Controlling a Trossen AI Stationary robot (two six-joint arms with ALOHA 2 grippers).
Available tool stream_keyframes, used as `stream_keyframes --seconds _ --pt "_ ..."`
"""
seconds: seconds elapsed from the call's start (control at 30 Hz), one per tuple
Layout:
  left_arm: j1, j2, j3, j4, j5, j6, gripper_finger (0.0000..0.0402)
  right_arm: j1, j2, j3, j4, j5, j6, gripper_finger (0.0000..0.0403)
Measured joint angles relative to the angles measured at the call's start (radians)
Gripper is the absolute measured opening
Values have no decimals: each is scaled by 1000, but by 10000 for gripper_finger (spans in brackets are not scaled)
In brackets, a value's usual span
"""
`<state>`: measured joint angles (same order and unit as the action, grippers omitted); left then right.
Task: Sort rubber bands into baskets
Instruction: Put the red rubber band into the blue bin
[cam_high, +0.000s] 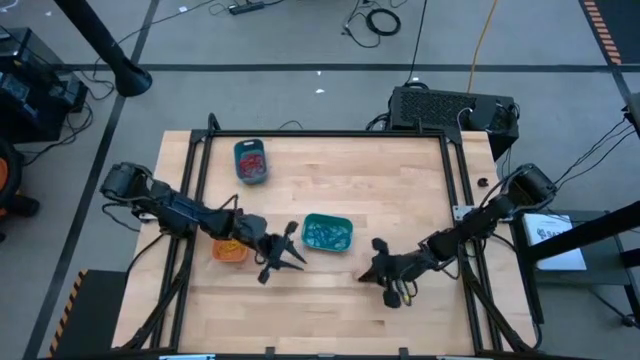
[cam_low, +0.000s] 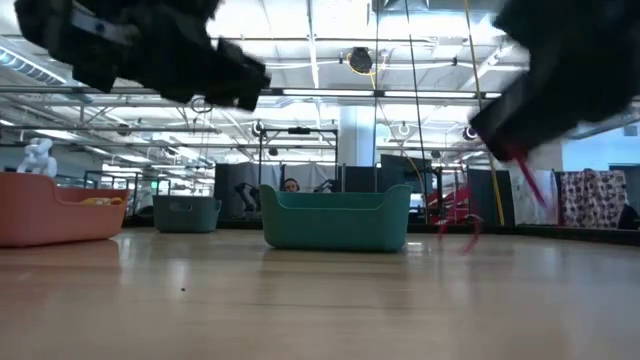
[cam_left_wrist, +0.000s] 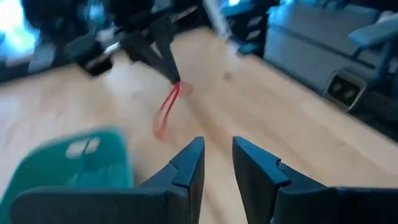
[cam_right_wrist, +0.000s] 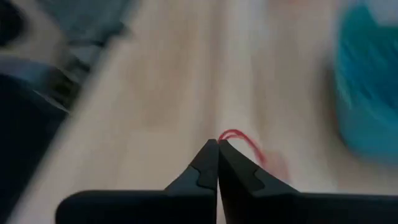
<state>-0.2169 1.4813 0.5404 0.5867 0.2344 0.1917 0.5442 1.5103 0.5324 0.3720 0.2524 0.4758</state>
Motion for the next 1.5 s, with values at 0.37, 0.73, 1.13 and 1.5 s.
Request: stream_keyframes --seconds 0.37,0.73,1.13,1.5 --pt "-113 292 63 503 -27 77 91 -1 -3 62 248 -25 -328 0" --pt "-132 451 244 439 -89 103 141 -1 -1 80 244 -19 -368 0" --pt "-139 508 362 363 -258 106 252 4 77 80 253 -19 -334 0" --pt "-136 509 431 150 -262 26 236 0 88 80 287 -18 -348 0"
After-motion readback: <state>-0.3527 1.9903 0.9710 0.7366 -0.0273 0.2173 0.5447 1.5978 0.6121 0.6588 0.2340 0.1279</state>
